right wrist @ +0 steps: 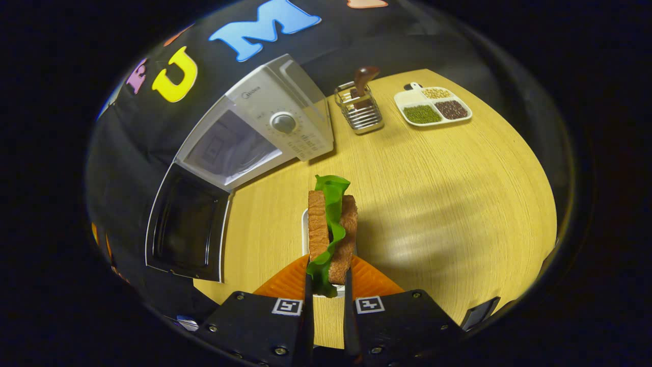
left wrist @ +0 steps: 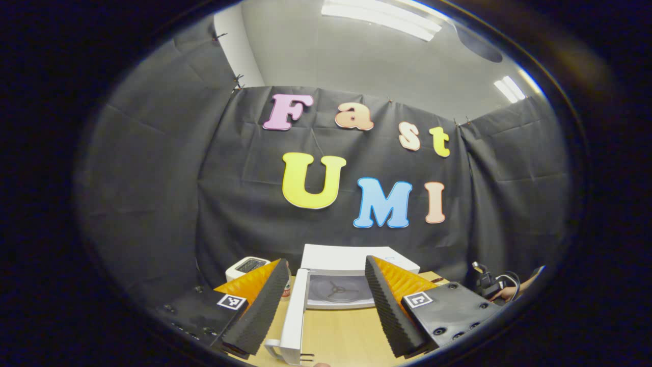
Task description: Open the microwave oven with the left hand, put the food in, and close the microwave oven.
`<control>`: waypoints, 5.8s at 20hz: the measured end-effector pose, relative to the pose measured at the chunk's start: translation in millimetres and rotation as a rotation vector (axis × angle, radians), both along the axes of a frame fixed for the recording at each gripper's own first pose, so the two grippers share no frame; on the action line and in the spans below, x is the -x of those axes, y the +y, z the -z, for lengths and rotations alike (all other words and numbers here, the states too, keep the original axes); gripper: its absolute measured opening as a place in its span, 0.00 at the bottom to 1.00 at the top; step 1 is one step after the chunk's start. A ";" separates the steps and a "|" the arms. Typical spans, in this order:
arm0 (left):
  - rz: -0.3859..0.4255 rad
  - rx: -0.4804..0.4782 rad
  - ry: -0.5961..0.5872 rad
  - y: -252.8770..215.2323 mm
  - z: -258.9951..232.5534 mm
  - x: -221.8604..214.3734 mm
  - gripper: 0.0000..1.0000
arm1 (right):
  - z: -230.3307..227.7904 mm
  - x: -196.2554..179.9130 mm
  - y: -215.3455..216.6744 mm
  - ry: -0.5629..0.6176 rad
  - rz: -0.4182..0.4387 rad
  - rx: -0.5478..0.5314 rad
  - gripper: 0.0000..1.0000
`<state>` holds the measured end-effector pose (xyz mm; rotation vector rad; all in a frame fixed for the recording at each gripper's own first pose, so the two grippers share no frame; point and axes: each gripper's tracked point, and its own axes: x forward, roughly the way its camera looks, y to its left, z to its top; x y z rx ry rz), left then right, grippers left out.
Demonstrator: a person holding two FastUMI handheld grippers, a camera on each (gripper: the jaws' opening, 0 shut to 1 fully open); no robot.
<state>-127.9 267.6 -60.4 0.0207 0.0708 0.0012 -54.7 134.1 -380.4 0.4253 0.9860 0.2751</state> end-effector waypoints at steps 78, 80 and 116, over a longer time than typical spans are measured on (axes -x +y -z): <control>-0.007 -0.069 0.044 64.3 -24.7 -119.6 0.96 | -289.9 -109.0 134.1 -0.879 0.137 0.268 0.97; -0.005 -0.061 0.054 59.3 -23.0 -116.5 0.98 | -316.3 -95.2 131.3 -0.918 0.127 0.262 0.97; -0.031 0.054 0.539 93.8 192.5 56.1 0.07 | -329.3 -79.5 118.2 -0.914 0.101 0.275 0.97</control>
